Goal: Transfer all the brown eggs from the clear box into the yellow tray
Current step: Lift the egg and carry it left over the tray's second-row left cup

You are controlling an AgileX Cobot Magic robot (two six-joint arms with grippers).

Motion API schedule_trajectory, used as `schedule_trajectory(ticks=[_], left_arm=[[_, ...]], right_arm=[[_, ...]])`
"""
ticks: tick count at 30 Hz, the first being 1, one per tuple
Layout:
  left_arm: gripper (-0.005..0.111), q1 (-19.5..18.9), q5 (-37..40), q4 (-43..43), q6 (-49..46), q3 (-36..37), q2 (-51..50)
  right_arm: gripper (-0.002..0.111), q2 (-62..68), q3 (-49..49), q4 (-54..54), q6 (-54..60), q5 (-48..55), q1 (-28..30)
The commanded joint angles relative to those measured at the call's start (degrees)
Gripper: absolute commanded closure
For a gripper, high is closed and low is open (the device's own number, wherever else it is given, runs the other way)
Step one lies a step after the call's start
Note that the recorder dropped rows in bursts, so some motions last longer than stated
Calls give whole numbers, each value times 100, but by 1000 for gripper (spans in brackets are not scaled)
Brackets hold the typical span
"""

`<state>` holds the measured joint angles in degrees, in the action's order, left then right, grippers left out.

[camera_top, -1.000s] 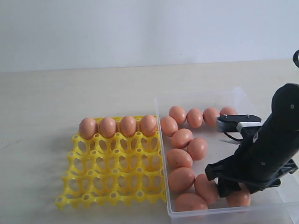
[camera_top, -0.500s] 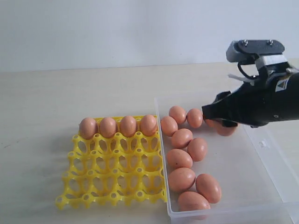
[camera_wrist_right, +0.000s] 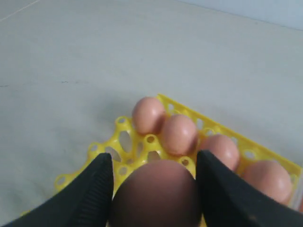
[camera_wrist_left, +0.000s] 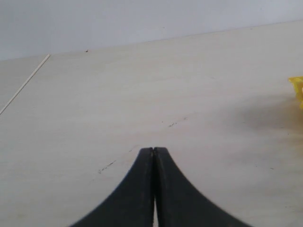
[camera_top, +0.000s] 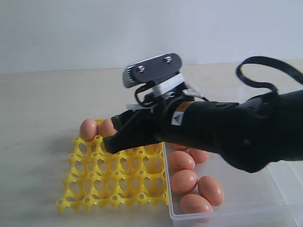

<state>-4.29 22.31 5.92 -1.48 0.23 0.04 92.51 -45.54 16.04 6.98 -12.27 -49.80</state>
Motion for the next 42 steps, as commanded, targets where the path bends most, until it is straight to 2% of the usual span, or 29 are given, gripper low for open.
schedule_trajectory(ticks=[1,9,20,35,42], left_arm=[[107,29,-51,-3,14,-23,-4],[107,29,-51,-3,14,-23,-4],[107,29,-51,-3,14,-23,-4],[107,29,-51,-3,14,-23,-4],[107,29,-51,-3,14,-23,-4]], right_arm=[[108,619,-668,-59,692,-200,-294],[108,1707,-1783,-59,1503,162,-485],[108,2516,-2868,-59,1719,1073,-485],[108,2564,-2965,200,1680,1087,-340],[108,2716,-2967,200,1271,1059,-252]])
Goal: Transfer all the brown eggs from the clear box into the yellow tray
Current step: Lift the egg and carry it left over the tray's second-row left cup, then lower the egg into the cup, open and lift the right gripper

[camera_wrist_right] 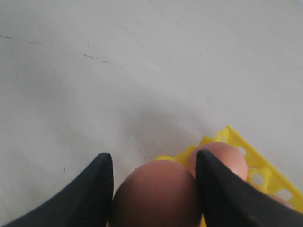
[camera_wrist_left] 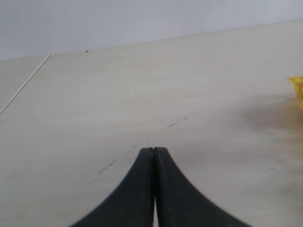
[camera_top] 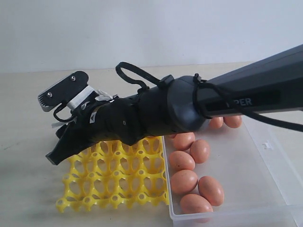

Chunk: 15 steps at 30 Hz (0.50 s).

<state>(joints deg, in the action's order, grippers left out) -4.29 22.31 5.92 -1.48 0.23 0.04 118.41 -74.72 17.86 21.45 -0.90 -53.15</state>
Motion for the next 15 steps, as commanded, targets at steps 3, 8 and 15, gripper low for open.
schedule_trajectory(ticks=[3,8,15], left_arm=[[107,29,-51,-3,14,-23,-4],[107,29,-51,-3,14,-23,-4],[107,29,-51,-3,14,-23,-4]], right_arm=[[108,231,-48,19,-191,-88,91],[108,267,-48,19,-608,-341,91],[108,267,-48,19,-801,-546,91]])
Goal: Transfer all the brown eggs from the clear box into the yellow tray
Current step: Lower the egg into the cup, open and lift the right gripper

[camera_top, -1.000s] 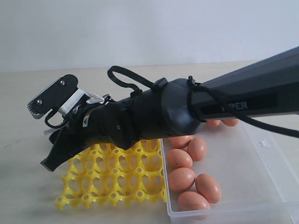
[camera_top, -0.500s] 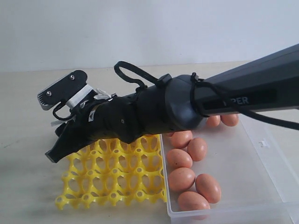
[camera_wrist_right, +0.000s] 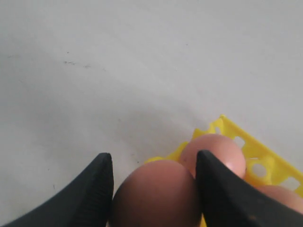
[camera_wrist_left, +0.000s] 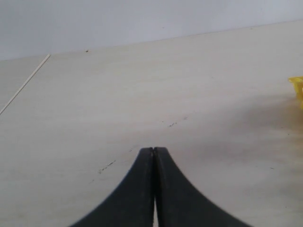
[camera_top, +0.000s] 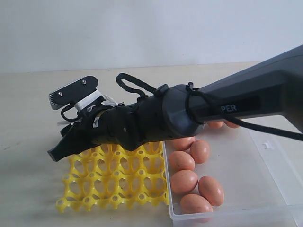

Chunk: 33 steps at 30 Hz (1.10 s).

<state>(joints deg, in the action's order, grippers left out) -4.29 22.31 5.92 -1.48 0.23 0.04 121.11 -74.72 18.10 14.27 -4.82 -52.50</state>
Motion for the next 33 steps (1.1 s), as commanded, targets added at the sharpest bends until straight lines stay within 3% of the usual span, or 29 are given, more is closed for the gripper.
schedule_trajectory(ticks=[1,9,16,19,27,33], left_arm=[[107,29,-51,-3,14,-23,-4],[107,29,-51,-3,14,-23,-4],[107,29,-51,-3,14,-23,-4],[107,29,-51,-3,14,-23,-4],[107,29,-51,-3,14,-23,-4],[107,29,-51,-3,14,-23,-4]], right_arm=[[108,-3,-48,-5,-83,-154,27],[106,29,-48,-5,-81,-166,27],[70,29,-48,-5,-81,-217,27],[60,29,-48,-5,-81,-239,27],[50,29,-48,-5,-81,-262,27],[49,29,-48,-5,-81,-248,27]])
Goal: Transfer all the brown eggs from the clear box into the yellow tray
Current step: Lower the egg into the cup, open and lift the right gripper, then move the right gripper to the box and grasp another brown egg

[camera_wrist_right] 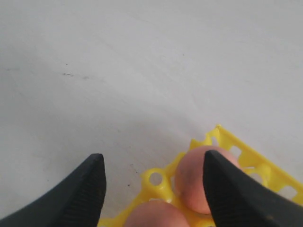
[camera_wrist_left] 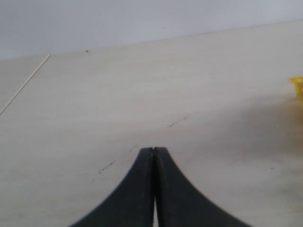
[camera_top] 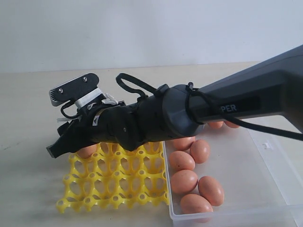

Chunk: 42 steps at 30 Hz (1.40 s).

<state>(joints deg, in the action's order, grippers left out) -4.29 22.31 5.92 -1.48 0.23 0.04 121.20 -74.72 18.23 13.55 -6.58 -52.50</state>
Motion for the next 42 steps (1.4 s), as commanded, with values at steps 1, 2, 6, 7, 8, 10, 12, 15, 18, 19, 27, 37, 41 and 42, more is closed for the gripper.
schedule_trajectory(ticks=[1,2,6,7,8,10,12,15,18,19,27,37,41,42], left_arm=[[107,29,-51,-3,14,-23,-4],[107,29,-51,-3,14,-23,-4],[107,29,-51,-3,14,-23,-4],[107,29,-51,-3,14,-23,-4],[107,29,-51,-3,14,-23,-4],[107,29,-51,-3,14,-23,-4],[107,29,-51,-3,14,-23,-4],[107,29,-51,-3,14,-23,-4],[107,29,-51,-3,14,-23,-4],[107,29,-51,-3,14,-23,-4],[107,29,-51,-3,14,-23,-4],[107,29,-51,-3,14,-23,-4],[107,29,-51,-3,14,-23,-4],[107,29,-51,-3,14,-23,-4]], right_arm=[[49,-7,-48,-18,-9,-30,27],[49,-56,-48,-18,-9,47,27],[51,-428,-48,-18,54,529,27],[53,-576,-48,-18,135,715,27],[55,-744,-48,-18,236,935,31],[67,-1112,-48,-92,372,1454,71],[85,-1438,-28,-188,434,1928,85],[108,-2122,205,-467,447,2432,138],[108,-2691,569,-530,447,2462,331],[108,-2878,727,-530,378,2462,452],[102,-3121,1452,-530,-514,2856,1715],[53,-2315,1564,-553,-740,4133,2326],[43,-2158,1564,-582,-759,4566,2326],[43,-2148,1564,-633,-759,4690,2326]])
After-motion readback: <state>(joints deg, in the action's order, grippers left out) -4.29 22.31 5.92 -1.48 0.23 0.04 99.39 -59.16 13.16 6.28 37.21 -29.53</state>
